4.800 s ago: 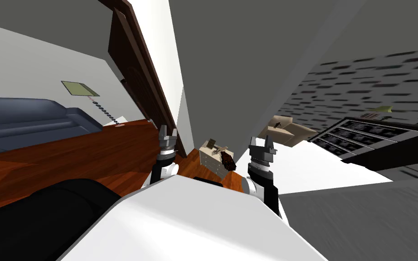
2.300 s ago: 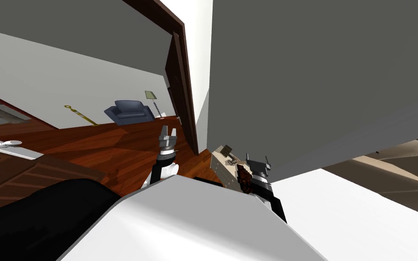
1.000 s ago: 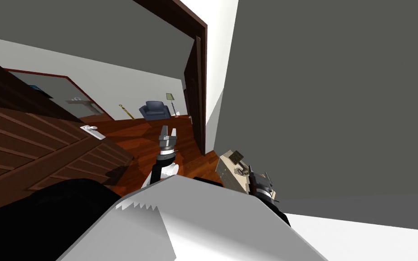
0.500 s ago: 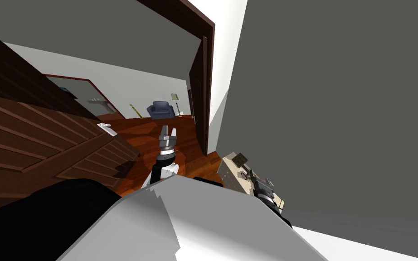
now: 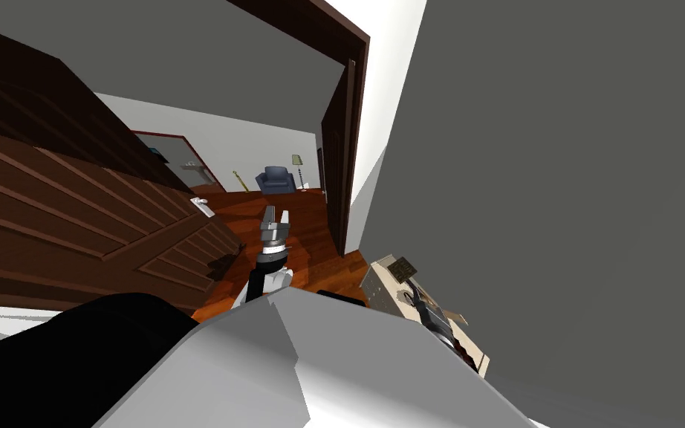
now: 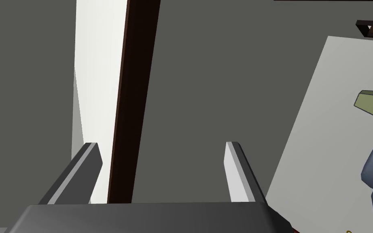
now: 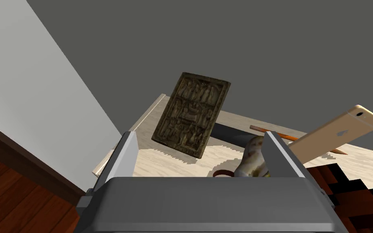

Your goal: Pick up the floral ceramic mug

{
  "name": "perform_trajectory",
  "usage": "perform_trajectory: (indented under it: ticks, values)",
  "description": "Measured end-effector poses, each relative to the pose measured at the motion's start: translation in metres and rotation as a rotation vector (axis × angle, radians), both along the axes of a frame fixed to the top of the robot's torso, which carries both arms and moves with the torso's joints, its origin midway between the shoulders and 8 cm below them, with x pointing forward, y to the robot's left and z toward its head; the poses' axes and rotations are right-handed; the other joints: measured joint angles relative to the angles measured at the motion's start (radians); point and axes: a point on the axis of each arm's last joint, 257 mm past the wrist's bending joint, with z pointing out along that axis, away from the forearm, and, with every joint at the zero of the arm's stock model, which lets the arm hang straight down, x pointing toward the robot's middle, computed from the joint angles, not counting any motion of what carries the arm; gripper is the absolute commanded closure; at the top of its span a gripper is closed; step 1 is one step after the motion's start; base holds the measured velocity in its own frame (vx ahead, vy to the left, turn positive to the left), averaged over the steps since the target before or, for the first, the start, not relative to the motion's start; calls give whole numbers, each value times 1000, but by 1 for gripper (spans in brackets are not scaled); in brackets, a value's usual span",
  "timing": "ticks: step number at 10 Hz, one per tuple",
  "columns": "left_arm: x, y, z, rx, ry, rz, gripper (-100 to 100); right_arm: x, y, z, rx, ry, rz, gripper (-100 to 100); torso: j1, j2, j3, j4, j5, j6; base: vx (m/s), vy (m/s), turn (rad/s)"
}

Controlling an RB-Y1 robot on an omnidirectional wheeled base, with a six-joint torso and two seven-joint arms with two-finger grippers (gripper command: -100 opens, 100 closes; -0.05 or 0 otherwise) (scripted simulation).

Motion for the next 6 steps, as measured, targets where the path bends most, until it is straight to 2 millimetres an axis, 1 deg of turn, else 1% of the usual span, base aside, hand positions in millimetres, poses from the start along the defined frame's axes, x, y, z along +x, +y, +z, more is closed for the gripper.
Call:
perform_trajectory:
  ticks: [1, 2, 3, 4, 5, 6]
  values:
    - [0, 0, 0, 0, 0, 0, 0, -3, -1, -4, 27, -2, -8, -100, -1, 1, 0, 0, 0, 0, 21, 50, 216]
    - [0, 0, 0, 0, 0, 0, 0, -16, -8, -19, 70, 23, -32, -100, 1, 1, 0, 0, 0, 0, 26, 38, 185]
    - [0, 0, 0, 0, 0, 0, 0, -23, -9, -26, 111, 29, -53, -100, 1, 0, 0, 0, 0, 0, 13, 10, 9]
    - [0, 0, 0, 0, 0, 0, 0, -26, -9, -28, 137, 26, -61, -100, -1, 1, 1, 0, 0, 1, 26, 37, 256]
    - [0, 0, 0, 0, 0, 0, 0, -40, -18, -41, 178, 50, -88, -100, 0, 0, 0, 0, 0, 0, 27, 34, 174]
    - [0, 0, 0, 0, 0, 0, 0, -49, -18, -48, 217, 58, -109, -100, 0, 0, 0, 0, 0, 0, 10, 15, -29]
